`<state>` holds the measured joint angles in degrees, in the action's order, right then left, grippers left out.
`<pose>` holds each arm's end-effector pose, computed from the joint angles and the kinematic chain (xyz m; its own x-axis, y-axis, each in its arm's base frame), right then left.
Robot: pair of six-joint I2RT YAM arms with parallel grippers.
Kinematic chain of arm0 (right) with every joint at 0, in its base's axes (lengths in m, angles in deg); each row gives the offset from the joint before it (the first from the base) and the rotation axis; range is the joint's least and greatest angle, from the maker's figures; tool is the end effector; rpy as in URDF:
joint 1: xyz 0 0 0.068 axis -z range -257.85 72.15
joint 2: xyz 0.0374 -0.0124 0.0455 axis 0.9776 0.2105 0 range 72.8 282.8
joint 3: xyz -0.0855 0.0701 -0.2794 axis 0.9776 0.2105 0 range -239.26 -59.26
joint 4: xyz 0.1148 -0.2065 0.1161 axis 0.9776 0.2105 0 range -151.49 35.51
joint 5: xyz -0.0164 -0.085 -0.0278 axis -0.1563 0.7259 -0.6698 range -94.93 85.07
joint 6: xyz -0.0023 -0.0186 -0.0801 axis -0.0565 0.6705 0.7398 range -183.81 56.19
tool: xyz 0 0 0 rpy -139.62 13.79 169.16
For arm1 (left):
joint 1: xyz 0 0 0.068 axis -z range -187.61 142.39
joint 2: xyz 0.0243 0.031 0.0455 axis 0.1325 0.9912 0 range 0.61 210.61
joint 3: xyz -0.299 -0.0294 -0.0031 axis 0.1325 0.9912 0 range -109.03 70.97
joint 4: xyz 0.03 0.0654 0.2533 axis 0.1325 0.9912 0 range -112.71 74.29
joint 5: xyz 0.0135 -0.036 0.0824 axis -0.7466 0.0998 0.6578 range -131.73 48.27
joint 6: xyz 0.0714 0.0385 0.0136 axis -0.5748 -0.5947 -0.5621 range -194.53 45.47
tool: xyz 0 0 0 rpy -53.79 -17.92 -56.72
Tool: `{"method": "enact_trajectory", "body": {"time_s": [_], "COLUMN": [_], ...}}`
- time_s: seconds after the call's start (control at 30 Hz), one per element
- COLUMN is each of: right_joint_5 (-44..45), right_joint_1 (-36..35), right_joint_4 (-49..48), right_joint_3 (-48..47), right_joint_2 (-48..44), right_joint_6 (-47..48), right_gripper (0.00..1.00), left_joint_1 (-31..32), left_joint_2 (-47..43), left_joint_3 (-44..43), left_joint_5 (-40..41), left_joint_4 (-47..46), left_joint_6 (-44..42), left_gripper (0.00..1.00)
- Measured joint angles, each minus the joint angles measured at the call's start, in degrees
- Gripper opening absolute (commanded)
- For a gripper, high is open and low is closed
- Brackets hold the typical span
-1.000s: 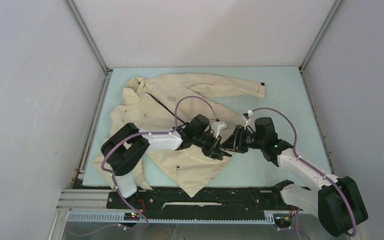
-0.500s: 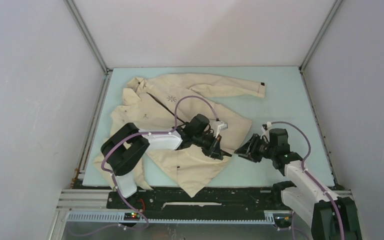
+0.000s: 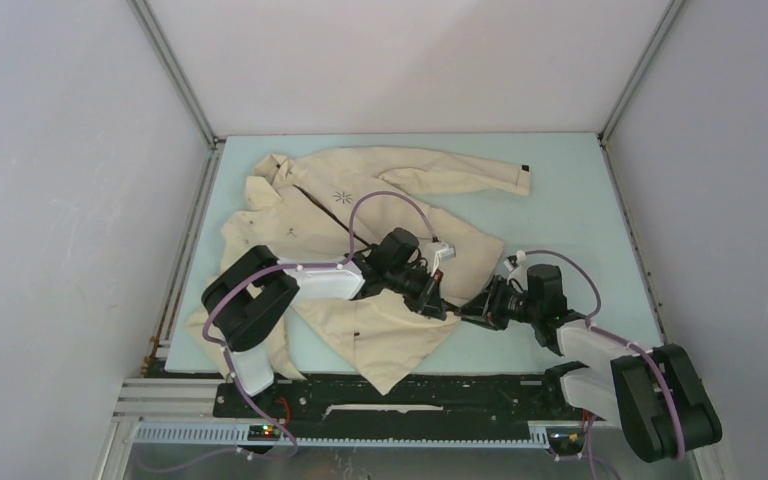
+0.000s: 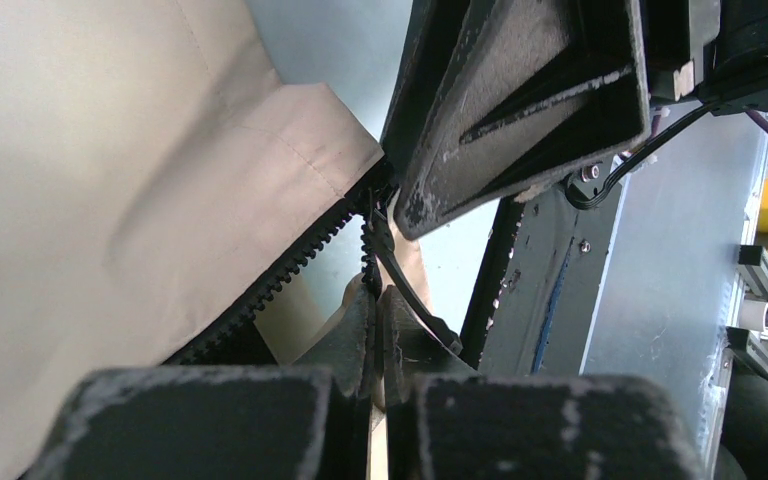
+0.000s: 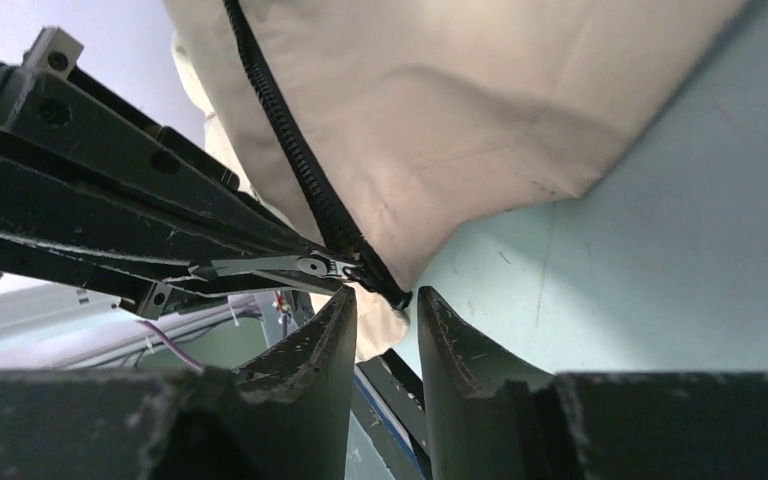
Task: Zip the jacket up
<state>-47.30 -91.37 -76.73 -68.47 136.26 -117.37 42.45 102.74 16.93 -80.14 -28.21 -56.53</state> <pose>0.1646 0.0892 0.1299 -0.9121 0.3919 -0.1203 0.0872 0.4723 0.8771 0.2143 -0.3251 0.1677 -0.6895 0.4465 -0.5703 0.7165 0.3052 -0.6273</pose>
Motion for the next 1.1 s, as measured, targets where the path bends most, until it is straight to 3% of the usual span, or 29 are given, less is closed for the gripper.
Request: {"method": "enact_trajectory", "body": {"time_s": [0.3,0.43,0.57,0.7,0.93,1.1], "right_joint_5": [-0.3,-0.3,-0.3,-0.3,0.8,0.8], "right_joint_1": [-2.3,-2.4,-2.8,-3.0,-3.2,-3.2], "right_joint_4": [-3.2,-3.5,-4.3,-4.8,-5.1,-5.5], "right_joint_3": [0.0,0.0,0.0,0.0,0.0,0.1], "right_joint_2": [1.5,2.1,3.1,3.5,3.5,3.5], "right_joint_6": [0.6,1.4,1.7,2.1,3.4,4.2], "right_gripper": [0.18,0.0,0.0,0.0,0.0,0.0], "left_joint_1": [-0.1,-0.1,-0.1,-0.1,-0.8,-2.3], "left_joint_2": [0.0,0.0,0.0,0.0,-0.8,-5.4], "left_joint_3": [0.0,0.0,0.0,0.0,0.4,3.1], "left_joint_5": [-0.5,-0.6,-0.5,-0.5,-0.6,0.6], "left_joint_4": [0.0,0.0,0.0,0.0,-0.5,-0.8], "left_joint_6": [0.0,0.0,0.0,0.0,0.6,0.5], "left_gripper": [0.0,0.01,0.06,0.19,0.55,0.59]}}
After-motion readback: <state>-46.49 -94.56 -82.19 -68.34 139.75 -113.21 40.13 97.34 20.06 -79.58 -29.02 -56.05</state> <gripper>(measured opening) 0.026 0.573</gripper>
